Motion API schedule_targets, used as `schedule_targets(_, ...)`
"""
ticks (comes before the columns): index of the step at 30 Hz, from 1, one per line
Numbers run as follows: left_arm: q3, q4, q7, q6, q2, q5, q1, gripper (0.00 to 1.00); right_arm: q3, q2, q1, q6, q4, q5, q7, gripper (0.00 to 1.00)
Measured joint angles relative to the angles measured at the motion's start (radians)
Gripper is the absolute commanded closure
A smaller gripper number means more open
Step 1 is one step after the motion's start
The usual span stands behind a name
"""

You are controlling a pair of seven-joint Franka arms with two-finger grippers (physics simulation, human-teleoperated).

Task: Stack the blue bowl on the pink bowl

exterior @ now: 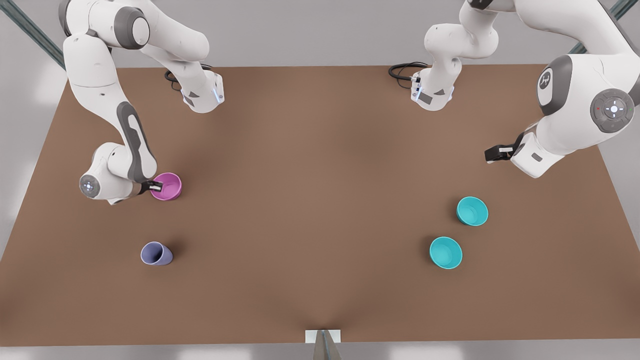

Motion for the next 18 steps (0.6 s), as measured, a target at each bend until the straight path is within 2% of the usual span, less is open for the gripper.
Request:
schedule_targets(8,0.004,0.0,0.001,-0.003,0.0,0.0,0.0,0.0,0.008,-0.038,0.091,-0.069,0.054,0.072,0.004,0.79)
schedule_targets(14,0.005,0.0,0.003,-0.009,0.0,0.0,0.0,0.0,0.009,-0.005,0.376,-0.091,0.173,0.3,0.025,0.79)
schedule_targets(18,0.006,0.0,0.004,-0.011,0.001,0.0,0.0,0.0,0.009,0.121,0.554,-0.091,0.39,0.488,0.074,0.79)
